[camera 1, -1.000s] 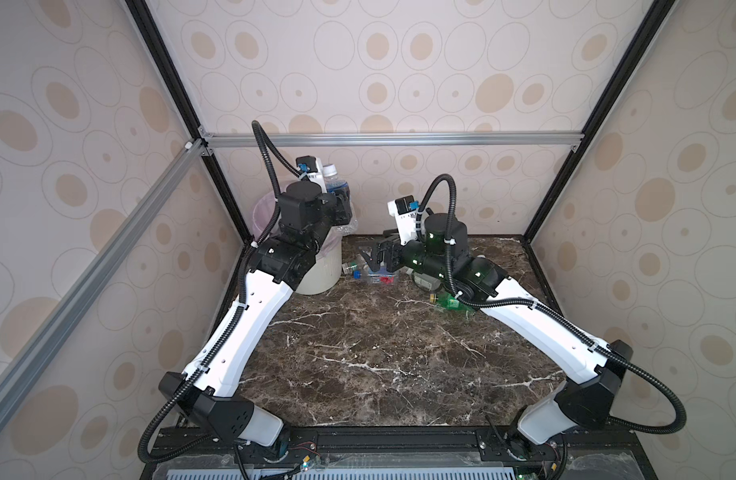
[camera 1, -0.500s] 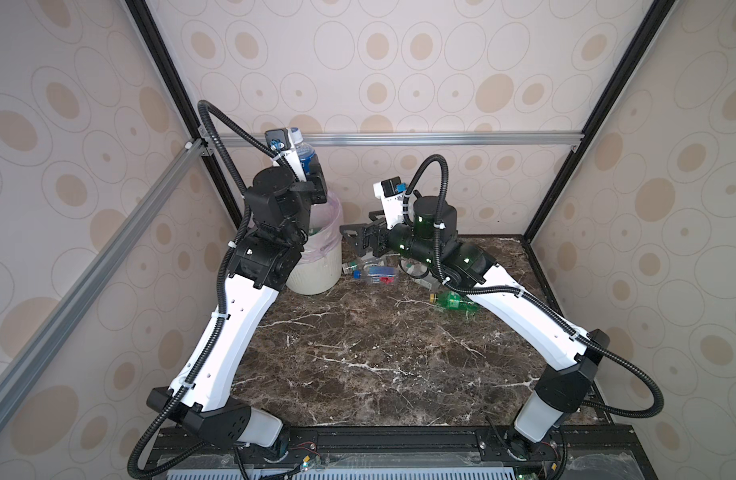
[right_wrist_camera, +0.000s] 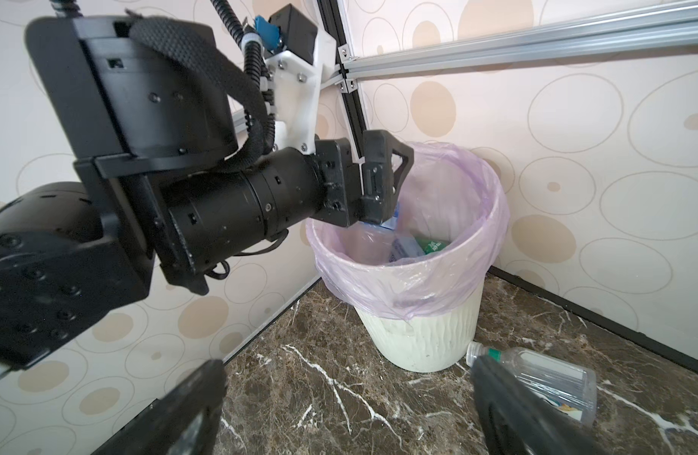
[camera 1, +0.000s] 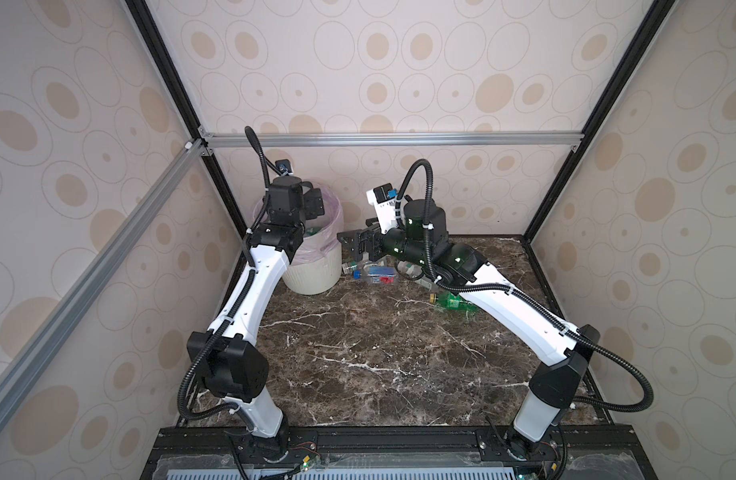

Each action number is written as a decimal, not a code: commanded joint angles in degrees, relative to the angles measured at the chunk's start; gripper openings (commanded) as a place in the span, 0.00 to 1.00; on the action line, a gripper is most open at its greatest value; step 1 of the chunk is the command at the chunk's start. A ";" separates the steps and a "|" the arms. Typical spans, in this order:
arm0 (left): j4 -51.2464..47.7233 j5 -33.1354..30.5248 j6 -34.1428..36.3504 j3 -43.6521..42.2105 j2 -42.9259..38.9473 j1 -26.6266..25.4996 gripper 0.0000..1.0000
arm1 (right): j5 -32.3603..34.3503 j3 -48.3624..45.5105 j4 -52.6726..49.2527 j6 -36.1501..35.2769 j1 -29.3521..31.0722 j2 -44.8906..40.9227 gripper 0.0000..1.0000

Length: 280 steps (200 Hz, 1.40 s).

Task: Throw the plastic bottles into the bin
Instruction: 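Open the left gripper over the bin to drop the blue-labeled bottle, then move both grippers back down toward the remaining bottles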

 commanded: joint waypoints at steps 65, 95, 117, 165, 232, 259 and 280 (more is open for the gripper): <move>1.40 5.46 -3.87 -1.73 -9.20 -0.41 0.99 | -0.47 -1.48 0.06 0.56 0.43 -1.35 1.00; 1.48 6.94 -4.92 -2.21 -9.99 -0.98 0.99 | 0.14 -3.03 0.26 0.60 0.48 -2.28 1.00; 1.36 8.41 -6.01 -3.10 -10.82 -1.90 0.99 | 0.59 -4.94 0.63 0.85 0.48 -3.36 1.00; 1.42 10.84 -8.22 -6.39 -12.62 -6.77 0.99 | 3.19 -11.26 1.12 0.76 0.24 -7.55 1.00; 4.29 12.81 -11.91 -15.01 -14.12 -13.80 0.99 | 9.15 -22.72 -1.12 0.60 -3.07 -17.41 1.00; 5.48 13.25 -13.39 -18.46 -14.48 -16.27 0.99 | 11.00 -28.91 -2.71 1.69 -6.48 -22.41 1.00; 6.94 13.91 -14.60 -21.32 -14.84 -18.62 0.99 | 11.82 -33.33 -5.06 2.91 -10.30 -25.70 1.00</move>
